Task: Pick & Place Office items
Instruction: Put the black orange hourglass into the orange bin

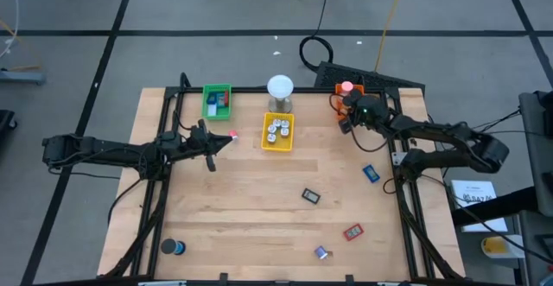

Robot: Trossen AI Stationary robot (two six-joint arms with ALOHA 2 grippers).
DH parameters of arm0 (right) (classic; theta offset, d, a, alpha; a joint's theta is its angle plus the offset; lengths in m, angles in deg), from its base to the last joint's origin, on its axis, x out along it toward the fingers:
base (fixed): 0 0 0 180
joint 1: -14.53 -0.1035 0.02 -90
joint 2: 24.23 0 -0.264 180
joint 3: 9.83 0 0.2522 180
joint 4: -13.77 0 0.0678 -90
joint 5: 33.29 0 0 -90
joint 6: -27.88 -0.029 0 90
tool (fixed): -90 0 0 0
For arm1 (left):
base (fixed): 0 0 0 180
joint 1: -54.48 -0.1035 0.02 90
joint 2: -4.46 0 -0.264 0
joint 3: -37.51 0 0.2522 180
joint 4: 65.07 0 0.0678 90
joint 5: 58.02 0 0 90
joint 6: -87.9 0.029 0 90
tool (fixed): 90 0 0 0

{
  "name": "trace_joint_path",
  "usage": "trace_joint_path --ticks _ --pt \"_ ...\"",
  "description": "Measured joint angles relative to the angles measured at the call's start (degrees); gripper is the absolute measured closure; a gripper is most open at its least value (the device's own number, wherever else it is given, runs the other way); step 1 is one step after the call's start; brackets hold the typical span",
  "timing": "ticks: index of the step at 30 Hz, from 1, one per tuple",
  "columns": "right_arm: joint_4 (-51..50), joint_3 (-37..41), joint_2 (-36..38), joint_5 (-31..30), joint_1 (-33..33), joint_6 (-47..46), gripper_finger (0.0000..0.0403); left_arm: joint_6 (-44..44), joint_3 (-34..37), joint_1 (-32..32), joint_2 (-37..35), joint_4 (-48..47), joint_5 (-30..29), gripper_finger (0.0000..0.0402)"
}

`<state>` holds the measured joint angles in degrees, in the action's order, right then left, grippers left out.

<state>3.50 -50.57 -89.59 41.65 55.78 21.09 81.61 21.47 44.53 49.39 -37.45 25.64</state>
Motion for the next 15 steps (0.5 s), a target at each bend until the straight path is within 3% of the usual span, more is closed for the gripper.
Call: trace_joint_path --ticks 4,15 --pt "1.54 0.00 -1.22 -2.77 0.02 0.00 0.0379 0.00 0.00 0.02 0.00 -0.02 0.01 0.0385" --pt "5.93 0.02 -4.20 -2.83 0.02 1.25 0.0381 0.02 0.00 0.02 0.01 -0.02 0.01 0.0385"
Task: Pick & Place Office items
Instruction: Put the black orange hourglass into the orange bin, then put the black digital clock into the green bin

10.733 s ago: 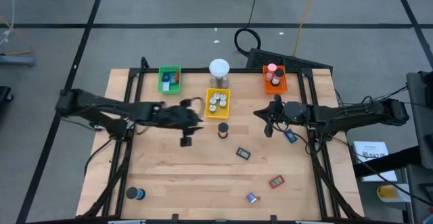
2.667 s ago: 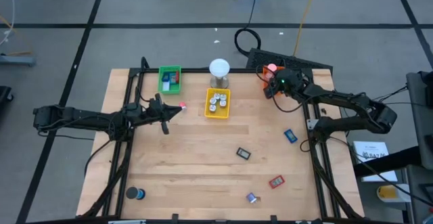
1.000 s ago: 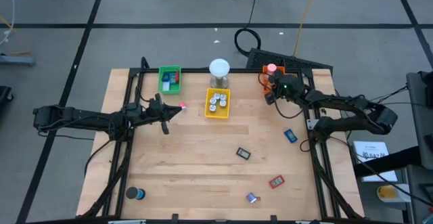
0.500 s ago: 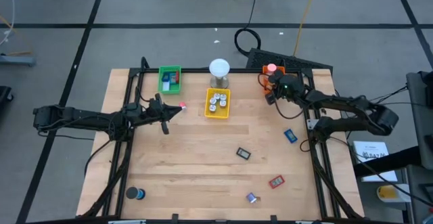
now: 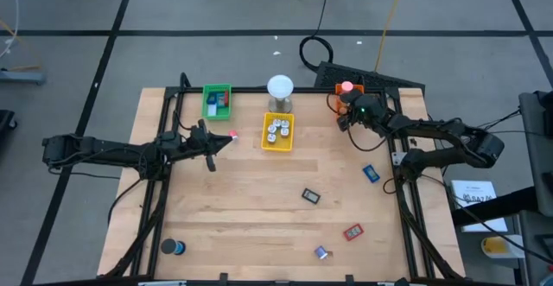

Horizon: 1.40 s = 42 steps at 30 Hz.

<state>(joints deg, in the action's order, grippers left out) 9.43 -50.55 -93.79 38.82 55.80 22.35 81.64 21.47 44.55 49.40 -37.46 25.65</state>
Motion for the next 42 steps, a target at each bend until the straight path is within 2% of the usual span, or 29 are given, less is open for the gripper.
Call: trace_joint_path --ticks 8,13,19,24,28,32,36,42 --pt "-6.32 0.02 6.37 0.04 -1.40 1.11 0.0381 0.02 0.00 -0.02 -0.01 0.02 0.00 0.0385" --pt "-16.06 0.02 13.53 0.04 -6.55 -1.85 0.0381 0.02 0.00 -0.01 0.00 0.01 -0.01 0.0385" --pt "-27.58 0.02 18.14 -0.83 -20.80 -13.14 0.0381 0.00 0.00 -0.02 -0.01 0.02 0.00 0.0385" --pt "-30.66 0.02 16.62 -8.32 -39.49 -24.65 0.0381 0.00 0.02 0.00 -0.01 0.02 0.00 0.0385" --pt "-30.50 0.02 13.61 -13.82 -52.96 -34.20 0.0380 0.00 0.02 0.00 -0.01 0.02 0.00 0.0385" --pt "-27.48 0.02 9.28 -16.87 -62.79 -41.09 0.0364 2.90 0.02 -0.07 0.01 0.77 -0.95 0.0385" --pt "-17.09 0.02 4.14 -18.06 -68.36 -40.58 0.0325 6.10 0.02 -0.17 0.01 0.80 -2.23 0.0385" --pt "-4.06 0.00 -3.23 -18.14 -72.30 -36.08 0.0245 1.07 0.02 -0.11 -0.01 0.87 -2.21 0.0385"
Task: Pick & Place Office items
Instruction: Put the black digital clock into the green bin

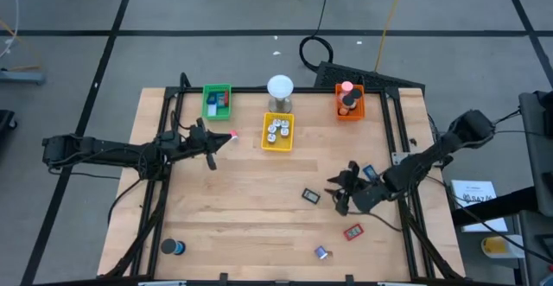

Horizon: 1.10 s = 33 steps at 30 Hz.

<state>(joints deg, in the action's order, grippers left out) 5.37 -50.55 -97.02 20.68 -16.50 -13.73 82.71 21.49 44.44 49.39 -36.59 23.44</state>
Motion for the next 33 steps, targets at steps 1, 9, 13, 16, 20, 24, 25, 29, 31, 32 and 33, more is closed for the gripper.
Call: trace_joint_path --ticks 1,9,13,16,20,24,25,29,31,32,33 --pt "1.26 0.00 -1.23 -0.01 -0.32 0.12 0.0230 -0.47 0.00 0.00 0.01 -0.01 0.01 0.0385" --pt "13.15 -0.04 -11.38 0.01 -0.99 0.94 0.0127 -5.26 0.00 0.05 0.00 0.27 2.41 0.0385" --pt "16.22 -0.80 -15.87 0.08 -1.01 1.74 0.0104 -2.87 0.00 1.85 0.09 -1.78 5.77 0.0385" --pt "16.26 -2.95 -18.43 0.11 -1.56 2.19 0.0102 -2.21 0.00 3.99 0.09 -3.07 3.96 0.0385" --pt "14.87 -6.76 -21.93 0.17 -2.10 4.14 0.0102 -1.18 0.00 7.01 0.09 -3.20 1.96 0.0385" --pt "7.92 -10.39 -24.65 0.13 -2.10 2.78 0.0112 -0.84 0.00 9.94 0.09 -3.52 -0.19 0.0385" --pt "6.46 -10.98 -25.10 0.13 -2.09 1.96 0.0116 -0.74 0.00 10.60 0.09 -3.58 -0.67 0.0385" --pt "4.27 -11.58 -25.53 0.11 -2.06 -1.20 0.0137 0.08 0.00 12.50 0.09 -3.61 -2.46 0.0385" --pt "4.15 -11.58 -25.53 0.16 -2.06 -1.85 0.0154 0.60 0.00 13.04 0.09 -3.56 -2.62 0.0385" --pt "4.08 -11.58 -25.53 0.16 -2.06 -1.98 0.0166 0.70 0.00 13.25 0.09 -3.57 -2.64 0.0385" --pt "4.07 -11.58 -25.53 0.22 -2.06 -2.04 0.0179 0.82 0.00 13.44 0.09 -3.57 -2.64 0.0385"
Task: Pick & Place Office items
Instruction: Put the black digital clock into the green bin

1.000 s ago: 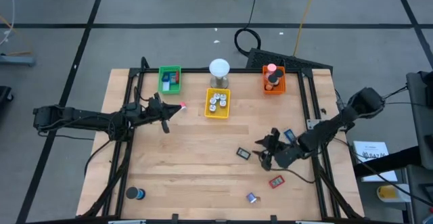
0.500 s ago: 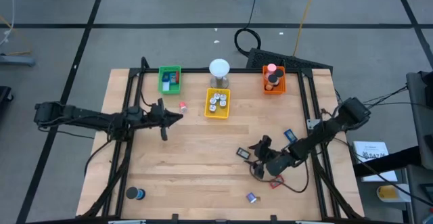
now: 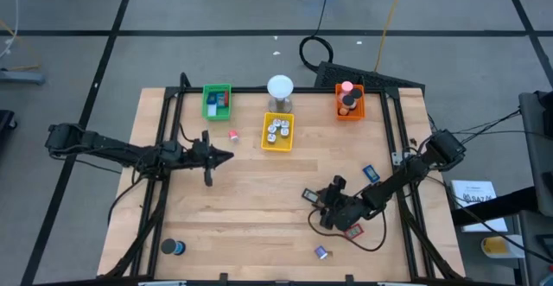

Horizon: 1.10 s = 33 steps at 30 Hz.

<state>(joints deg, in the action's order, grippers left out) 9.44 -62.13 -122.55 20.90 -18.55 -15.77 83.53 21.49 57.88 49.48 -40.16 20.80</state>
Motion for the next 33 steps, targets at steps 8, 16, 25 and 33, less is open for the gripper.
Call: trace_joint_path --ticks 8,16,25,33 --pt "3.88 -0.44 0.00 0.20 1.50 5.02 0.0256 -0.65 0.00 0.13 0.00 -0.41 -0.20 0.0385" --pt "4.45 -12.53 -3.03 8.95 12.21 24.31 0.0256 -0.69 0.00 0.13 0.00 -0.41 -2.43 0.0385" --pt "-1.21 -35.21 -20.06 24.69 23.21 40.98 0.0256 -0.80 -0.02 0.13 0.00 -0.58 -2.43 0.0385" --pt "-3.03 -41.85 -24.73 31.44 27.44 45.63 0.0254 -0.98 -0.04 0.13 0.00 -1.24 -2.43 0.0385"
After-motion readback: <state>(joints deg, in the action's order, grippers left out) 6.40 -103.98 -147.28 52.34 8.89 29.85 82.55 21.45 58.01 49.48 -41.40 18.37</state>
